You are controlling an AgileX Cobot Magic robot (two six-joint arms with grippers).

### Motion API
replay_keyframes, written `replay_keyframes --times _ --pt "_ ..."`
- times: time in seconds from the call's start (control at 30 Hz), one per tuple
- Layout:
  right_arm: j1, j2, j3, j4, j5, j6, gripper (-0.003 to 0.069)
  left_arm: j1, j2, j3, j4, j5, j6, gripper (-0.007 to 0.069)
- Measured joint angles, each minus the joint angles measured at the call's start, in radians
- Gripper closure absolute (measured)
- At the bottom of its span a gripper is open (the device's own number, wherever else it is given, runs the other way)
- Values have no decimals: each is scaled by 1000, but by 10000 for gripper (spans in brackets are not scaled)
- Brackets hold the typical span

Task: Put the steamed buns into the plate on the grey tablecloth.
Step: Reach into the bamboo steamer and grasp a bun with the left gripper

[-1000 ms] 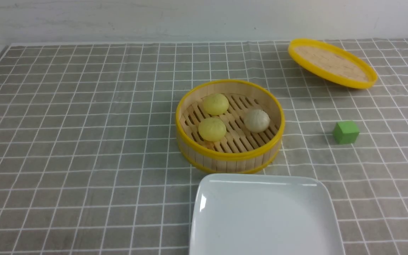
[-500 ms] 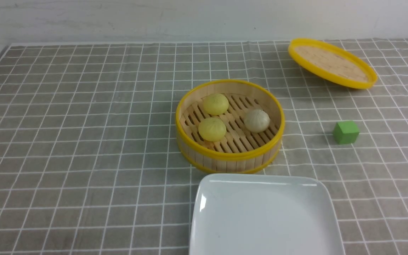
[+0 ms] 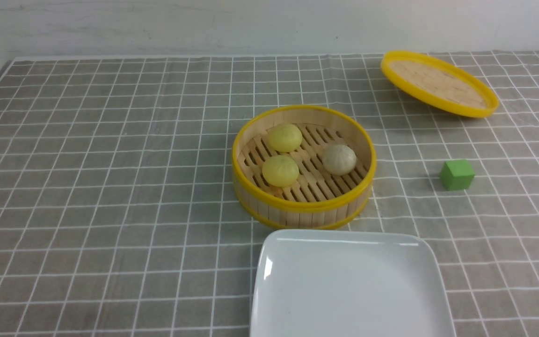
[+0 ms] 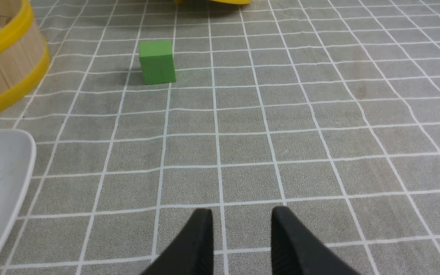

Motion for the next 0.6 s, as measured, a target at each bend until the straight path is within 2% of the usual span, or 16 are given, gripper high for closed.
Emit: replay_keyframes --times 0.37,0.47,0.5,0.57,0.6 --pt "0 0 0 0 0 0 419 0 0 0 6 1 -5 384" --pt "0 0 0 0 0 0 419 0 0 0 -49 -8 -78 384" --pt "0 0 0 -1 -1 0 419 0 0 0 -192 -26 -190 384" --pt "0 0 0 12 -9 8 419 0 0 1 -344 -41 -339 384" --pt "0 0 1 66 -19 38 419 0 0 1 -450 -50 -418 384"
